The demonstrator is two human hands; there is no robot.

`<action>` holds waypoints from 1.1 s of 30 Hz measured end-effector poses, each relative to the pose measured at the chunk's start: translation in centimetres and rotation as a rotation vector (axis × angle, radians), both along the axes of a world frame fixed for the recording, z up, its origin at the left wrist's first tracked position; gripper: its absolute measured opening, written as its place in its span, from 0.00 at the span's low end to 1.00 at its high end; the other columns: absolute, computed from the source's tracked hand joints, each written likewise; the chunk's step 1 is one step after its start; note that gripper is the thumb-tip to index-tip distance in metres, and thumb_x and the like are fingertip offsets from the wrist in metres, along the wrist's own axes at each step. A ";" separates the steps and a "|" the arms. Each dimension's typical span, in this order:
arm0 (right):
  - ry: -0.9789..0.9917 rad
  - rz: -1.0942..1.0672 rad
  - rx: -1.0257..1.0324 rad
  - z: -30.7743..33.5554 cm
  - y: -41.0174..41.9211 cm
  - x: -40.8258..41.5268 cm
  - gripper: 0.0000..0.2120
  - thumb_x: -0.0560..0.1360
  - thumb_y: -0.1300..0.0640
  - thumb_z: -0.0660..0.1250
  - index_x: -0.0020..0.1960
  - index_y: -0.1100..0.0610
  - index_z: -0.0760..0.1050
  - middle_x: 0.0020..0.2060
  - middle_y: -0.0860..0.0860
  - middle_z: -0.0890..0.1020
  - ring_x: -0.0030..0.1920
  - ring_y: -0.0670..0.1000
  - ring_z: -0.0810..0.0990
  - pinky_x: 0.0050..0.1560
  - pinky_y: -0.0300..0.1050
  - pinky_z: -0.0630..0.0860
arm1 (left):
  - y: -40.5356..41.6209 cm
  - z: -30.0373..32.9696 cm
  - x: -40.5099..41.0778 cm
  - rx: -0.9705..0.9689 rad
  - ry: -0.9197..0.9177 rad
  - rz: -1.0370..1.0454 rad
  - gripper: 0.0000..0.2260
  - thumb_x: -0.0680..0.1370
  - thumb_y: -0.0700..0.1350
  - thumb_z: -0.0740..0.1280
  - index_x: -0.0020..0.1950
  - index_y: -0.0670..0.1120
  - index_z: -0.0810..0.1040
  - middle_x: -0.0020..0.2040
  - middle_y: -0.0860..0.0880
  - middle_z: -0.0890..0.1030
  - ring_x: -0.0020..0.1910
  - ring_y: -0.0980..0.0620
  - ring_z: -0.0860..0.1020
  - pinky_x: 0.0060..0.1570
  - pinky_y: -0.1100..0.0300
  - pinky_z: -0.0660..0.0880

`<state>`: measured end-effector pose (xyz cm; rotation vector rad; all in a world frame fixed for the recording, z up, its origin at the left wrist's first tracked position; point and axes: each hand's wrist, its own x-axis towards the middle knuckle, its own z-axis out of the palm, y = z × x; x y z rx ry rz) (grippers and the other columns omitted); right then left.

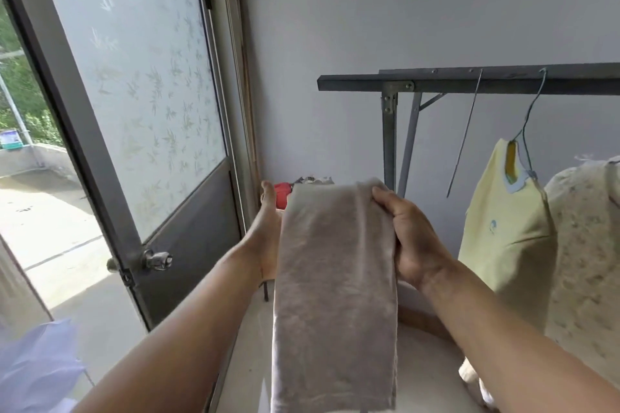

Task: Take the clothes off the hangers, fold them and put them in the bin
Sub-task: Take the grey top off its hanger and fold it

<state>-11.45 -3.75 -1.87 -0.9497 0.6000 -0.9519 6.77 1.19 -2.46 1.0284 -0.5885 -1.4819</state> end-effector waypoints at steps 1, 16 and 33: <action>0.006 -0.004 0.011 -0.1 -0.2 0.0 0.12 0.78 0.53 0.64 0.60 0.57 0.73 0.51 0.60 0.78 0.51 0.57 0.79 0.57 0.56 0.77 | 0.6 -0.6 -0.6 -0.031 0.016 -0.060 0.46 0.71 0.77 0.46 0.62 0.42 0.80 0.53 0.40 0.84 0.47 0.44 0.84 0.47 0.54 0.81; -0.008 0.003 -0.176 0.1 -0.7 -0.5 0.18 0.78 0.70 0.62 0.63 0.55 0.75 0.45 0.52 0.83 0.41 0.47 0.83 0.41 0.38 0.80 | 0.4 -2.3 -1.4 -0.092 -0.025 -0.052 0.33 0.72 0.55 0.73 0.75 0.46 0.69 0.67 0.43 0.77 0.59 0.46 0.81 0.56 0.51 0.79; -0.035 -0.157 -0.249 0.1 -0.4 -1.5 0.14 0.78 0.71 0.61 0.51 0.56 0.81 0.42 0.51 0.82 0.42 0.45 0.80 0.47 0.34 0.79 | 0.5 -0.8 -3.3 -0.284 0.215 0.167 0.33 0.71 0.32 0.67 0.70 0.61 0.72 0.61 0.43 0.82 0.55 0.47 0.81 0.56 0.52 0.76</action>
